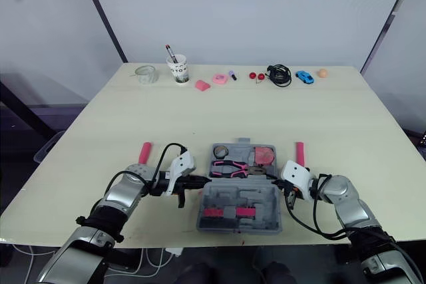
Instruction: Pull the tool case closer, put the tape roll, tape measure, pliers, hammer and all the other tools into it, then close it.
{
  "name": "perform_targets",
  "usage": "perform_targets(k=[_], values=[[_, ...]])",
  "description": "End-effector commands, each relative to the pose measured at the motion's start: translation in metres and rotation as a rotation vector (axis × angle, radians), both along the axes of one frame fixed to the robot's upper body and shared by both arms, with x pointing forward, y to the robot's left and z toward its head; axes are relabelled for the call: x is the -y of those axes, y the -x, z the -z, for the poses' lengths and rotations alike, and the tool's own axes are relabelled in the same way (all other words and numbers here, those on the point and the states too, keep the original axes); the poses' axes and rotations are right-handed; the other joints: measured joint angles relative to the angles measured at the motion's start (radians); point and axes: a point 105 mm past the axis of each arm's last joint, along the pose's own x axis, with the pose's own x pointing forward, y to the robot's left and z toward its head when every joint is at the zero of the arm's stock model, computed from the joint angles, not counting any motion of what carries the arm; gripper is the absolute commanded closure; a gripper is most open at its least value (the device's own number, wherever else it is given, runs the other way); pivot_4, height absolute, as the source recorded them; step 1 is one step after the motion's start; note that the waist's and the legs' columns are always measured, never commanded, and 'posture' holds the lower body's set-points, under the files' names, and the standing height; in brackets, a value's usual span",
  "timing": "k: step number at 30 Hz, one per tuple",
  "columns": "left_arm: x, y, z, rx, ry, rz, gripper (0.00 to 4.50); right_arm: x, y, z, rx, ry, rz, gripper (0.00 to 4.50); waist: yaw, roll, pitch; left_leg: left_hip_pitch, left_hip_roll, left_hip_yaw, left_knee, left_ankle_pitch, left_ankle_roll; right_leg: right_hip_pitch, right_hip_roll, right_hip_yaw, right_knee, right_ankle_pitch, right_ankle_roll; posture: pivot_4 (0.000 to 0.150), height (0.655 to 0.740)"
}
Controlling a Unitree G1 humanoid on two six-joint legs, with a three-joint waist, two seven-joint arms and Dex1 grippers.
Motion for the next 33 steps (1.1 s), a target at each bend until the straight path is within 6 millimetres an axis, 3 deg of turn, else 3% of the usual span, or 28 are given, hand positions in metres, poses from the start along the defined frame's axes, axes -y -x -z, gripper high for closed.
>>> perform_targets(k=[1, 33], values=[[0.002, 0.001, 0.007, -0.007, -0.022, -0.003, 4.42, -0.017, -0.005, -0.017, 0.072, -0.041, -0.055, 4.50, 0.000, 0.000, 0.000, 0.000, 0.000, 0.000, 0.000, 0.000, 0.000, 0.000, 0.000, 0.000, 0.000, 0.000, 0.000, 0.150, 0.7400], [-0.011, 0.011, 0.018, -0.033, -0.066, 0.007, 4.42, -0.024, -0.015, -0.017, 0.108, -0.037, -0.070, 4.50, -0.008, 0.000, 0.000, 0.000, 0.000, -0.001, -0.001, 0.000, 0.000, 0.000, 0.001, 0.000, 0.000, 0.000, 0.000, 0.150, 0.7400]])
